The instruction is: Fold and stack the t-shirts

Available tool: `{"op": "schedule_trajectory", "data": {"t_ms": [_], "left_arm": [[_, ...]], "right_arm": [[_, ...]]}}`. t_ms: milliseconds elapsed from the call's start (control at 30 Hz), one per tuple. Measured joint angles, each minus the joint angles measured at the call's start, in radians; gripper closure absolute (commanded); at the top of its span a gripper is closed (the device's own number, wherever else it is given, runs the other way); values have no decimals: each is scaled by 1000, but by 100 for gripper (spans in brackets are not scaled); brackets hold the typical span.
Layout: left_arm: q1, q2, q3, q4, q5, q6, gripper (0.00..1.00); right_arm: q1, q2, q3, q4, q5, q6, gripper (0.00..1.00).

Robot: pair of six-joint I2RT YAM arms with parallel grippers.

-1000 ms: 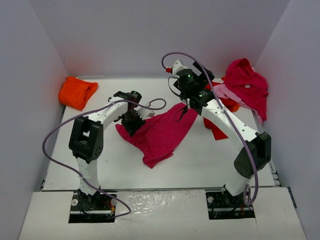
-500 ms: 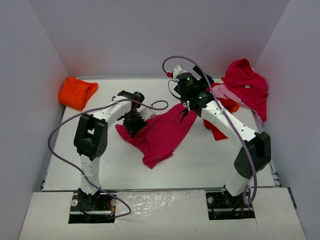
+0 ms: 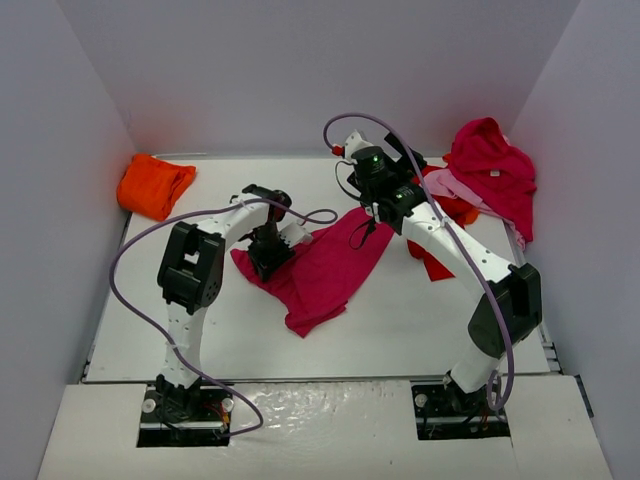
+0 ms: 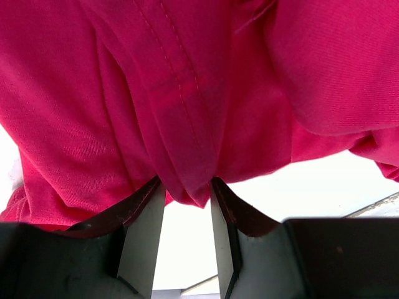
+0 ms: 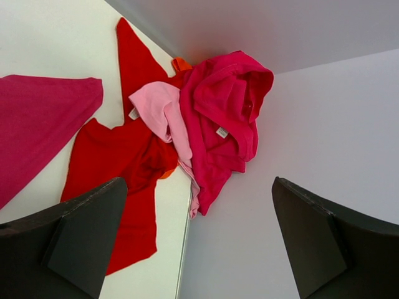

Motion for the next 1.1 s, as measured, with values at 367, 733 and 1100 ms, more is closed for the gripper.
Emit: {"op": "schedule_trajectory", "data": {"t_ms": [367, 733, 1100], "left_arm": [[0, 0, 4, -19, 3, 3, 100], [1, -207, 91, 13, -236, -5, 100], [9, -417, 443, 95, -675, 114, 100]], "right_arm": [[0, -1, -15, 2, 1, -3, 0], [25, 2, -66, 3, 7, -6, 0], [60, 2, -22, -205, -366, 22, 0]]}}
